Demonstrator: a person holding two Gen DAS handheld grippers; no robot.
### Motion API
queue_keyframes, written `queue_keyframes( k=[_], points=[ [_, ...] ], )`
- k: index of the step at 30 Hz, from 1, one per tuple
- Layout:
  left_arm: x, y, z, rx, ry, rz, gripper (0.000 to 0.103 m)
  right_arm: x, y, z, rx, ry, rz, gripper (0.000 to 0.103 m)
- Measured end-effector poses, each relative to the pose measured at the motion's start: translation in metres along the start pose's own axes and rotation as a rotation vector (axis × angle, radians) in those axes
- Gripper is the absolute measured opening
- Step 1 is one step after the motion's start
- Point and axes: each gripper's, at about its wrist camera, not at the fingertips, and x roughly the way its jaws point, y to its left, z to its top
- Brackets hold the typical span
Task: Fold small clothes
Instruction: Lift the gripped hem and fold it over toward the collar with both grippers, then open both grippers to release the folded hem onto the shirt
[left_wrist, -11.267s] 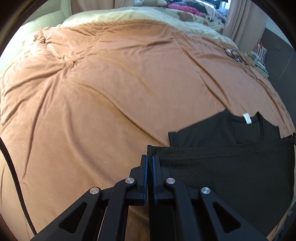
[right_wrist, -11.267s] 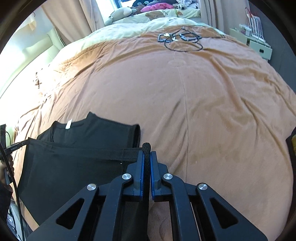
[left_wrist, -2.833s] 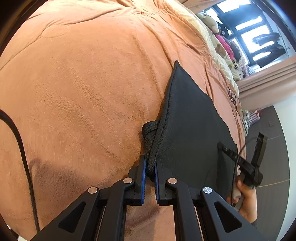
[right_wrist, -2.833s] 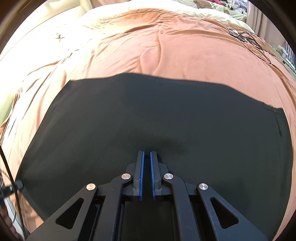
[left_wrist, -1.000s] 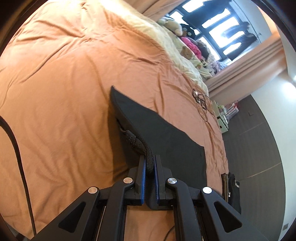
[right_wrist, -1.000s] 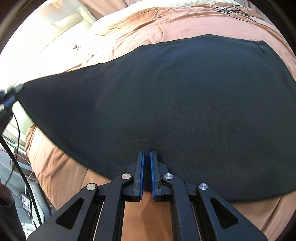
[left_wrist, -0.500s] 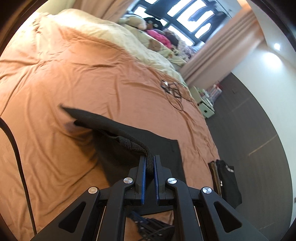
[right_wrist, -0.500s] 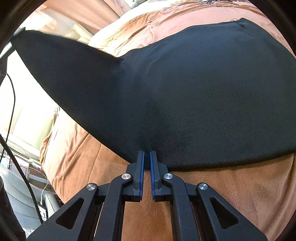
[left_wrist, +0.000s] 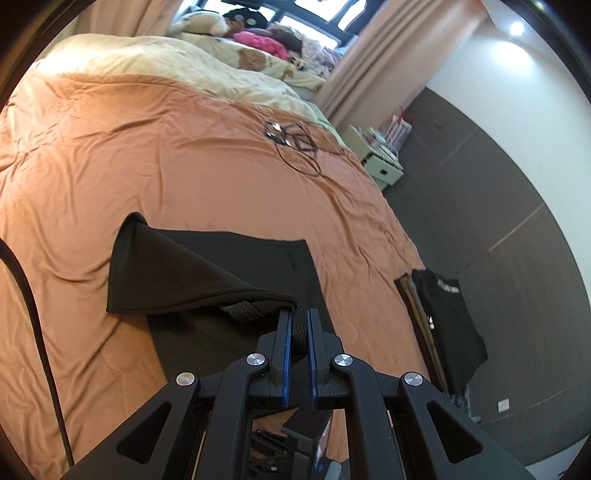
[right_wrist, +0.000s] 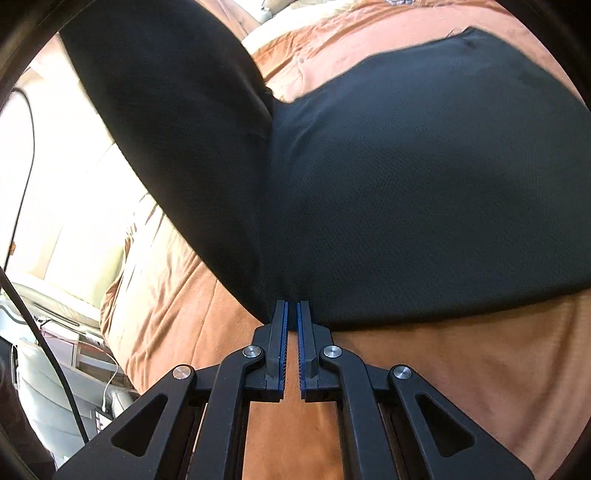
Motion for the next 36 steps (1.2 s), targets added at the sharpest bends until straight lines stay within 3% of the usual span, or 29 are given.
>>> queue_keyframes(
  k=[12,20,21,22,23,24,25,28,29,31,33,36],
  points=[
    [0.059,-0.051,-0.020,0.075,0.118,-0.053,0.007,-0.118,-0.053,-0.002,0.000,-0.120,-0.068,0.004],
    [0.106,-0.067,-0.038,0.084,0.200,-0.077,0.007,-0.154,-0.078,-0.025,0.059,-0.135,-0.093,0.006],
    [0.112,-0.069,-0.042,0.085,0.212,-0.079,0.007,-0.159,-0.081,-0.027,0.065,-0.137,-0.093,0.010],
    [0.117,-0.071,-0.044,0.085,0.222,-0.084,0.008,-0.164,-0.084,-0.029,0.070,-0.143,-0.090,0.025],
    [0.124,-0.073,-0.048,0.089,0.241,-0.086,0.008,-0.159,-0.079,-0.031,0.072,-0.148,-0.090,0.051],
    [0.128,-0.074,-0.050,0.094,0.255,-0.082,0.009,-0.163,-0.081,-0.032,0.074,-0.157,-0.091,0.062],
    [0.132,-0.074,-0.052,0.096,0.272,-0.082,0.010,-0.168,-0.080,-0.034,0.073,-0.171,-0.092,0.067],
    [0.139,-0.068,-0.059,0.082,0.305,-0.088,0.010,-0.178,-0.081,-0.038,0.064,-0.189,-0.093,0.067],
    [0.139,-0.063,-0.060,0.076,0.308,-0.085,0.012,-0.170,-0.079,-0.045,0.060,-0.196,-0.096,0.067],
    [0.137,-0.053,-0.062,0.061,0.309,-0.078,0.027,-0.172,-0.077,-0.046,0.038,-0.216,-0.124,0.067],
    [0.132,-0.041,-0.062,0.041,0.289,-0.063,0.053,-0.175,-0.074,-0.045,0.016,-0.212,-0.135,0.067],
    [0.121,-0.024,-0.064,0.025,0.260,-0.045,0.055,-0.171,-0.069,-0.039,-0.006,-0.201,-0.140,0.058]
  ],
)
